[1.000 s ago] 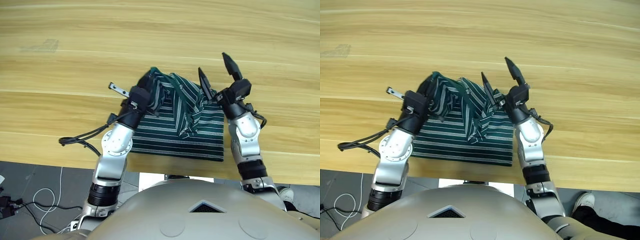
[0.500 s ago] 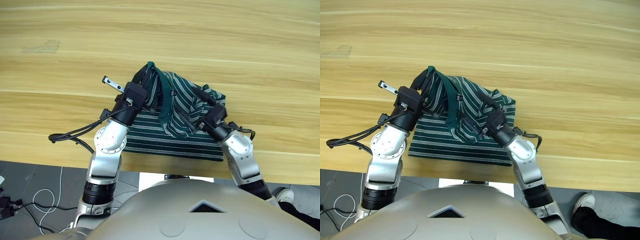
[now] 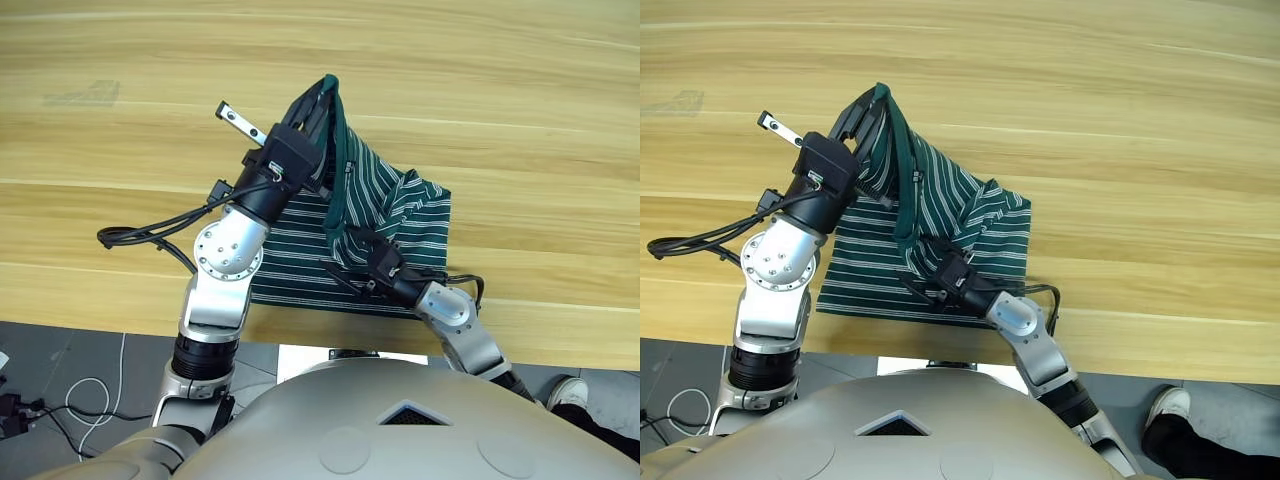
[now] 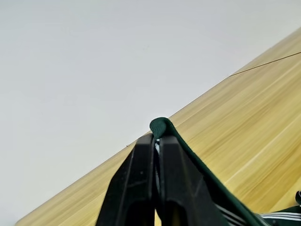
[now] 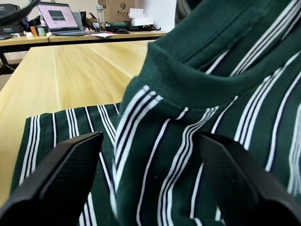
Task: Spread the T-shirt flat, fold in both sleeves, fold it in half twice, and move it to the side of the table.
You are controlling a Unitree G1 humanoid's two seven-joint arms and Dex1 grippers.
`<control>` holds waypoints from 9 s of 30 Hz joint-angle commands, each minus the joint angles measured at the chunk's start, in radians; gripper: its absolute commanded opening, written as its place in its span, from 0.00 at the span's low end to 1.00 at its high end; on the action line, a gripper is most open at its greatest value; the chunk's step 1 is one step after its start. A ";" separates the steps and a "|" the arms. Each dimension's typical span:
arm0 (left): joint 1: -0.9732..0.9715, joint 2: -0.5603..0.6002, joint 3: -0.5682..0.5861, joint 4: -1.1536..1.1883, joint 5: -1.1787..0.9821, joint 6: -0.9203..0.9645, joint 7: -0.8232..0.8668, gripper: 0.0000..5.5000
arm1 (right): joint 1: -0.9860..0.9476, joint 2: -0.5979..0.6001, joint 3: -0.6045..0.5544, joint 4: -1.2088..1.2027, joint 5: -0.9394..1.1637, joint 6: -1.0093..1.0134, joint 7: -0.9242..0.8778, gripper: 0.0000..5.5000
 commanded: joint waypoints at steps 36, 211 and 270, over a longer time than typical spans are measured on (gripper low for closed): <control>0.142 0.251 0.256 0.023 -0.061 -0.139 -0.105 0.00 | -0.327 -0.128 -0.420 -0.043 0.184 -0.024 0.016 0.01; -0.575 0.129 -0.159 1.281 0.338 -0.337 0.168 0.57 | -1.023 -0.151 -0.245 1.171 -0.375 -0.375 -0.243 0.70; 0.459 -0.133 0.595 0.206 -0.997 0.522 0.116 0.26 | -0.575 -0.315 -0.603 0.212 -0.149 -0.211 -0.273 0.70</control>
